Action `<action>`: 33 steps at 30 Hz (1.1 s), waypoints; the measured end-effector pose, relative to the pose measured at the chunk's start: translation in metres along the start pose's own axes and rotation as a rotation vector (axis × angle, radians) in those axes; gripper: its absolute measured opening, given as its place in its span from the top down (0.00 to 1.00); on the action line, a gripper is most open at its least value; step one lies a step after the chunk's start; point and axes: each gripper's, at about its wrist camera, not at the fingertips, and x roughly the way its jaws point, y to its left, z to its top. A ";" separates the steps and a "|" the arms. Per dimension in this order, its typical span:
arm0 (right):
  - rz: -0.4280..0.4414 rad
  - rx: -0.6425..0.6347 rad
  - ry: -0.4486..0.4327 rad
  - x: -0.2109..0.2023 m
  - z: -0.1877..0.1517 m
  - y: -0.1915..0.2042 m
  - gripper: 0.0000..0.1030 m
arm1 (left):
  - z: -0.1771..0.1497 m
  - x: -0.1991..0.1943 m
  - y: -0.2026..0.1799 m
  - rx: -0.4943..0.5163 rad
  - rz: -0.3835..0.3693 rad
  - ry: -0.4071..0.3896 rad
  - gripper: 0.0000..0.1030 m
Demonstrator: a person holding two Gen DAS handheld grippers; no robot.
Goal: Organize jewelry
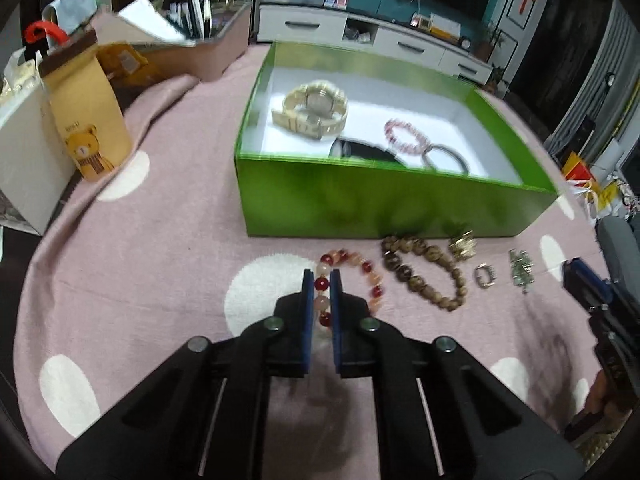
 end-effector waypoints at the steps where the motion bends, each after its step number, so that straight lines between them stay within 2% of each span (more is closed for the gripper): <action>1: 0.000 0.001 -0.003 -0.001 0.000 0.000 0.81 | 0.001 -0.004 -0.001 0.002 -0.003 -0.010 0.93; 5: 0.002 0.001 -0.017 -0.006 0.001 0.001 0.81 | 0.006 -0.027 -0.005 0.009 -0.024 -0.059 0.93; 18: 0.011 0.011 -0.083 -0.033 0.020 0.001 0.81 | 0.034 -0.071 -0.007 0.002 -0.035 -0.136 0.93; 27: 0.004 0.013 -0.136 -0.047 0.049 0.001 0.81 | 0.066 -0.084 -0.005 -0.012 -0.019 -0.168 0.93; 33: 0.007 0.021 -0.150 -0.042 0.075 -0.003 0.81 | 0.089 -0.085 -0.007 -0.008 0.004 -0.184 0.93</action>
